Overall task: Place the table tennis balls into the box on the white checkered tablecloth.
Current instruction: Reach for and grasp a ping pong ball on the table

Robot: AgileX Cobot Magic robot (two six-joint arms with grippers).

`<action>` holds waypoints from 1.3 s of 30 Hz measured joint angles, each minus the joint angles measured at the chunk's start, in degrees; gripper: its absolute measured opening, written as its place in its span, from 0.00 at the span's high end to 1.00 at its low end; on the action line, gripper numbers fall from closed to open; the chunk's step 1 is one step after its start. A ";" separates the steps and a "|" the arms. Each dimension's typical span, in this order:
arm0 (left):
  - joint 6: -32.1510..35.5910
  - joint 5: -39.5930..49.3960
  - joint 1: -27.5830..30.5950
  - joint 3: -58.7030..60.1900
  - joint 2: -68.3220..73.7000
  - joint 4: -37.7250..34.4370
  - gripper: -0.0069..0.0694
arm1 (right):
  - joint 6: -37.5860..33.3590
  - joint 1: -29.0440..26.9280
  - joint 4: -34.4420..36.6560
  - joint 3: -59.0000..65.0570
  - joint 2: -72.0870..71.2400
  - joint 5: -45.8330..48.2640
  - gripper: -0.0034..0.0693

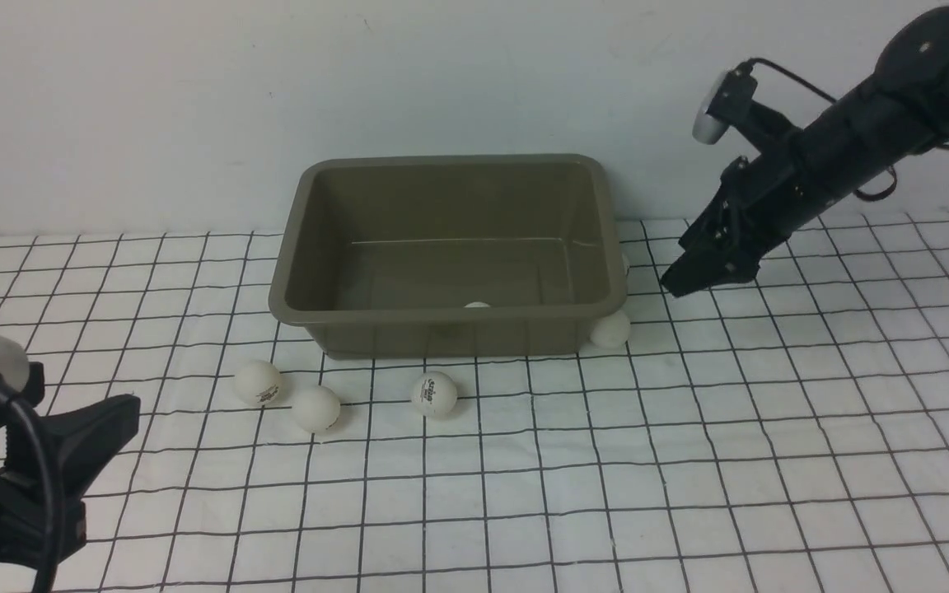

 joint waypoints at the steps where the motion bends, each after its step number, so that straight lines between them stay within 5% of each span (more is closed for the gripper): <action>1: 0.00 0.00 0.00 0.00 0.00 0.00 0.29 | -1.06 0.00 0.59 0.01 0.57 0.00 0.26; 19: 0.40 0.00 0.00 0.00 0.00 1.04 0.29 | -13.14 0.06 9.71 0.01 5.33 -1.52 0.26; 39: 0.40 -0.06 0.00 0.00 0.00 1.14 0.29 | -13.00 3.44 8.96 0.01 8.32 -4.50 0.26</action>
